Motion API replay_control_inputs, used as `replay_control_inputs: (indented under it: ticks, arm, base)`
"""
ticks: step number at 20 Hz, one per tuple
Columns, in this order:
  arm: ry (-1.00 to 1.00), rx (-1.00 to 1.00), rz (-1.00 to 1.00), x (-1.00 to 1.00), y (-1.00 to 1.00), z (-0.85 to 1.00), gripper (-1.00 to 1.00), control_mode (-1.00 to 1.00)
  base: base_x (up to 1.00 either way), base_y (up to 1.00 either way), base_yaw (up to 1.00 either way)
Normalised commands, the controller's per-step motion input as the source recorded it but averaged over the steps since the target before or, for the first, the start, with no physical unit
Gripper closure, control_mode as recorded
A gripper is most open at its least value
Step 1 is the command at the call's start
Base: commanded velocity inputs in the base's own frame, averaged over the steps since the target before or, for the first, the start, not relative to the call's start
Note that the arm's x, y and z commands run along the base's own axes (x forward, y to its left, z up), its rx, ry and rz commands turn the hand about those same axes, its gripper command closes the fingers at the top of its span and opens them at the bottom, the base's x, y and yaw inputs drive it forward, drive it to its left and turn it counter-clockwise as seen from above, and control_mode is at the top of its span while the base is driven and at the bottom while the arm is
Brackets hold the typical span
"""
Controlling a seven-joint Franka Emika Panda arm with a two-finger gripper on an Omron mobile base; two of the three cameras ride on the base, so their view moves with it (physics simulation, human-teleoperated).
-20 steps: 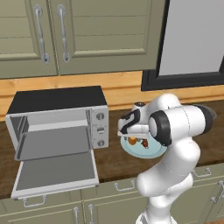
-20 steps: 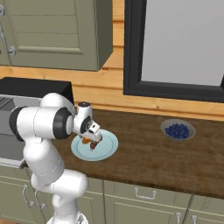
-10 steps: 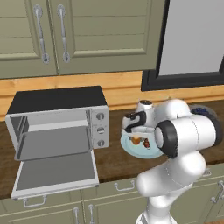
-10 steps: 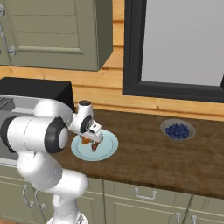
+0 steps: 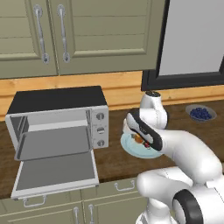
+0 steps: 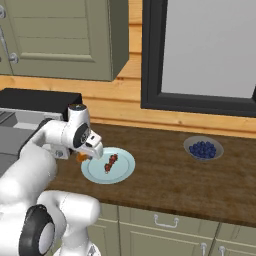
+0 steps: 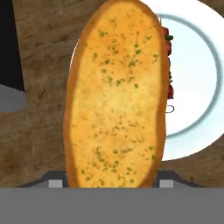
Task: Pick up the kebab skewer and baguette bread, and place them inside the toaster oven. Close the toaster oven door and start by setting the timer.
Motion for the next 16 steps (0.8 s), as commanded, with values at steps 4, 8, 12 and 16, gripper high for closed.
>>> replay_control_inputs:
  ticks: [4, 8, 12, 16]
  arm:
    - [-0.02, 0.00, 0.07, -1.00, 0.70, 0.68, 1.00, -1.00]
    - [0.00, 0.00, 0.05, -0.97, 0.84, 0.52, 1.00, -1.00]
    - [0.00, 0.00, 0.05, -0.62, 0.96, 0.20, 1.00, -1.00]
    - [0.00, -0.01, 0.05, -0.19, 1.00, 0.18, 1.00, -1.00]
  base:
    - [0.00, 0.00, 0.00]
    - [0.00, 0.00, 0.00]
    - [0.00, 0.00, 0.00]
    - [0.00, 0.00, 0.00]
